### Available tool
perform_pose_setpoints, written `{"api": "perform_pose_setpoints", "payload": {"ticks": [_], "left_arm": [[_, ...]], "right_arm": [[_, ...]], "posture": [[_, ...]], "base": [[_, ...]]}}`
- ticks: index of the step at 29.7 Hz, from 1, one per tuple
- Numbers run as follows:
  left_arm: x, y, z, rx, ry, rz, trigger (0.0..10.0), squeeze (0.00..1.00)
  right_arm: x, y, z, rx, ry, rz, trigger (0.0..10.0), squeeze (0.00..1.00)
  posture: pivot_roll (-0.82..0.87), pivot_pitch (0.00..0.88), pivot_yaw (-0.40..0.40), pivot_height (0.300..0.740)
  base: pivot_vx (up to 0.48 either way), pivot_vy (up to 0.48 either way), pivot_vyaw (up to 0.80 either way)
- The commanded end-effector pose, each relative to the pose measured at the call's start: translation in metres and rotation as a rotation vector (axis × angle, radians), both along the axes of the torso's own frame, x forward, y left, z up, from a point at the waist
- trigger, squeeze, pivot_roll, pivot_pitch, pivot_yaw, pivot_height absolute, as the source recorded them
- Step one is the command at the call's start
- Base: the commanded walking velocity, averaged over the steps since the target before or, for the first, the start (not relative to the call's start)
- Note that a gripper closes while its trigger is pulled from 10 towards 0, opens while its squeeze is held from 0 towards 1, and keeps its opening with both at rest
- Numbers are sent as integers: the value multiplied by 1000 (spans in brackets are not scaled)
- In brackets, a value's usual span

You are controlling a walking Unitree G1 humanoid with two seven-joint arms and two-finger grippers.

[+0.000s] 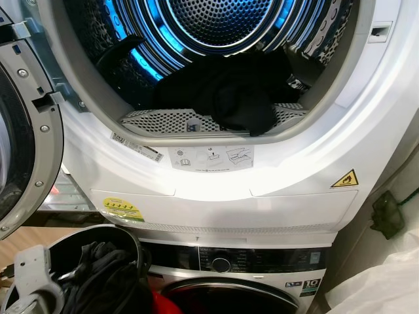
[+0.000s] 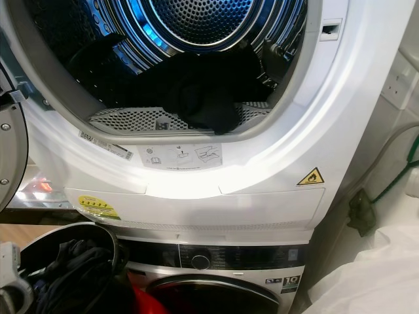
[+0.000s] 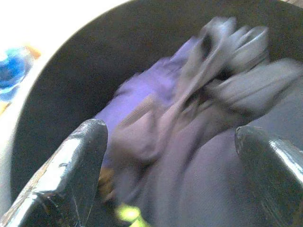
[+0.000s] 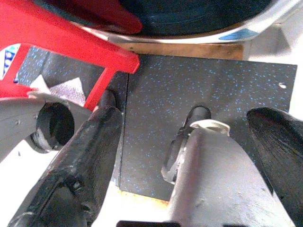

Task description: Clothes washing

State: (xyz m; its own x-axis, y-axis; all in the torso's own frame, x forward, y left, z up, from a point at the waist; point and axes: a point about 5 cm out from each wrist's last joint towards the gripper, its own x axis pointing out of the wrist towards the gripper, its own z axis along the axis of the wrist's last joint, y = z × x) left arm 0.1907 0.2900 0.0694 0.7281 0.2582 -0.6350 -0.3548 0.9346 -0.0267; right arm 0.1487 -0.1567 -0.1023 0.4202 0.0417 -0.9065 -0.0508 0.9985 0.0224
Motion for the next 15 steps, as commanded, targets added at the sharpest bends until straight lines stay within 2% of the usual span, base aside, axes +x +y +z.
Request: {"api": "perform_pose_setpoints", "payload": {"ticks": [1, 7, 10, 15], "left_arm": [[0, -1, 4, 32, 24, -18, 10000, 1000], [3, -10, 2, -1, 21, -17, 10000, 1000], [11, -13, 6, -68, -26, 1, 10000, 1000], [13, -16, 6, -121, -37, 21, 10000, 1000]], "right_arm": [[0, 7, 0, 9, 9, 39, 10000, 0], [3, 8, 1, -2, -3, 75, 10000, 0], [4, 9, 1, -12, -3, 103, 10000, 0], [2, 8, 0, -15, 3, 114, 10000, 0]], "posture": [[114, 0, 157, 740], [118, 0, 155, 740], [123, 0, 157, 740], [124, 0, 154, 740]], "base": [[0, 0, 0], [0, 0, 0], [0, 0, 0], [0, 0, 0]]}}
